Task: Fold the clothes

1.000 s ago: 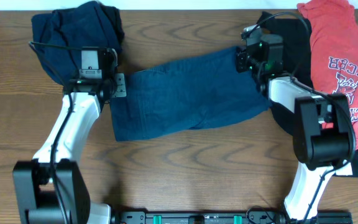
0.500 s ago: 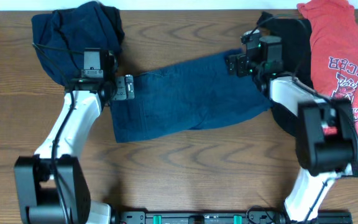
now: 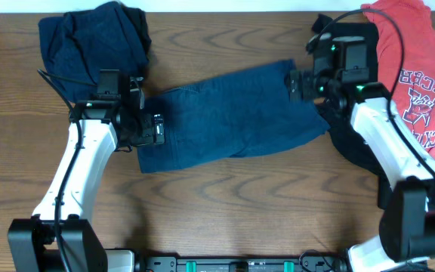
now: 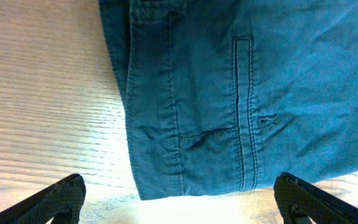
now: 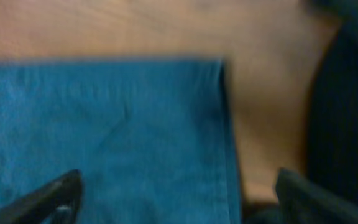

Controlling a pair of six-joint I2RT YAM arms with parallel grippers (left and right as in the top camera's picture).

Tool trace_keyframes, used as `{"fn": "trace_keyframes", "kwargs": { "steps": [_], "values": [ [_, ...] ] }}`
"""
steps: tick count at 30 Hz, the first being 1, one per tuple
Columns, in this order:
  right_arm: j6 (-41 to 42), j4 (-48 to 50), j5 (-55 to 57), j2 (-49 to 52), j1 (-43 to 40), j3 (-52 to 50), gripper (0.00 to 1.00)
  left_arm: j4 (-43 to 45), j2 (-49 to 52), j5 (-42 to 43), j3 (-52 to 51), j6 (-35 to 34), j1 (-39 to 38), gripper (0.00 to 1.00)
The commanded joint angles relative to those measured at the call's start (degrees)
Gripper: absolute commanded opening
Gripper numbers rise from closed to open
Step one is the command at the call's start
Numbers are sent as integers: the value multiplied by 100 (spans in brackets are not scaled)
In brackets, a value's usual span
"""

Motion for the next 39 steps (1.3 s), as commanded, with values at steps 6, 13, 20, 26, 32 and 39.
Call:
{"fn": "trace_keyframes", "kwargs": {
  "steps": [6, 13, 20, 26, 32, 39],
  "values": [
    [-380, -407, -485, 507, 0, -46, 22, 35, 83, 157, 50, -35, 623, 98],
    [-286, -354, -487, 968, 0, -46, 4, 109, 127, 975, 50, 597, 787, 98],
    [-262, -249, -492, 975, -35, -44, 1, 273, 457, 1945, 50, 1252, 787, 69],
    [-232, -243, -640, 975, -109, -44, 1, 284, 1051, 2000, 42, 1309, 789, 27],
    [-229, -15, -662, 1005, -118, -46, 1, 317, 1307, 2079, 46, 1329, 789, 24],
    [-181, 101, -726, 1401, -122, -46, 1, 66, 896, 2127, 120, 1353, 789, 24]
  ]
}}
